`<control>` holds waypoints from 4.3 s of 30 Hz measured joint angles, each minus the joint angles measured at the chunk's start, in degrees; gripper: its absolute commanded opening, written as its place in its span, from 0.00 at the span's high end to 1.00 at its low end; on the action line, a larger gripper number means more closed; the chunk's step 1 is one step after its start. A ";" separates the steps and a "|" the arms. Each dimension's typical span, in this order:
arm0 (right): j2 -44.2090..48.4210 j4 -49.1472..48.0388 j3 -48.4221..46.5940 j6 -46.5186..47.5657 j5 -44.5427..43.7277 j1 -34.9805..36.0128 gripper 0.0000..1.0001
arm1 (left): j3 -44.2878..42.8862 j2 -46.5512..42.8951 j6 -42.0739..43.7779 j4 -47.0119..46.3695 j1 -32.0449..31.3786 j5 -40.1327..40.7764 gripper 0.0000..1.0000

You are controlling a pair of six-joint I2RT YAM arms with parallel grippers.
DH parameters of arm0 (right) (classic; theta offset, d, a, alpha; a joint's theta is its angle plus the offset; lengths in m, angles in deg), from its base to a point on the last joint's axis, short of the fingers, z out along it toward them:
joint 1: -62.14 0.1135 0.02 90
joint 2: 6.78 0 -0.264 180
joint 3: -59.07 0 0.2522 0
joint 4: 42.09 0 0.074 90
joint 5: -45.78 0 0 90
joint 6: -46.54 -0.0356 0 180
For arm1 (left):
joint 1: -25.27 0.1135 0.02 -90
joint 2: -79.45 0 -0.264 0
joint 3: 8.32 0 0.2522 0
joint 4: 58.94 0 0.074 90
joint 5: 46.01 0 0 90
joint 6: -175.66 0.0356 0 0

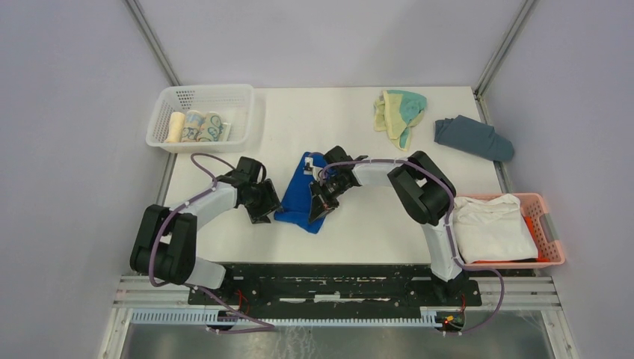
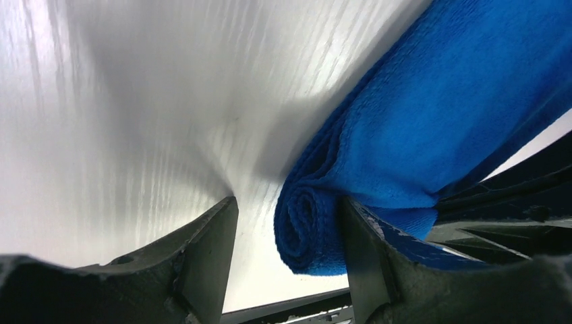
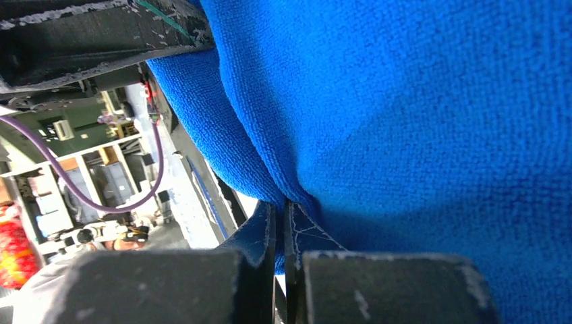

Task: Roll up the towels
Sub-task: Roll the towel at the center of the board.

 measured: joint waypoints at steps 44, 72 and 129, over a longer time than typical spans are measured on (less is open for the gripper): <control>-0.42 2.29 -0.52 -3.89 -0.24 -0.28 0.82 | 11.98 -6.34 -18.78 -18.67 -2.08 -2.40 0.59; 23.58 7.87 2.40 11.21 -48.17 19.91 0.39 | 7.15 -1.97 -13.38 -14.40 -2.08 -2.36 0.64; 6.80 -6.21 6.43 2.99 -4.42 7.30 0.99 | 3.41 -13.70 -8.87 -0.76 1.36 1.66 0.16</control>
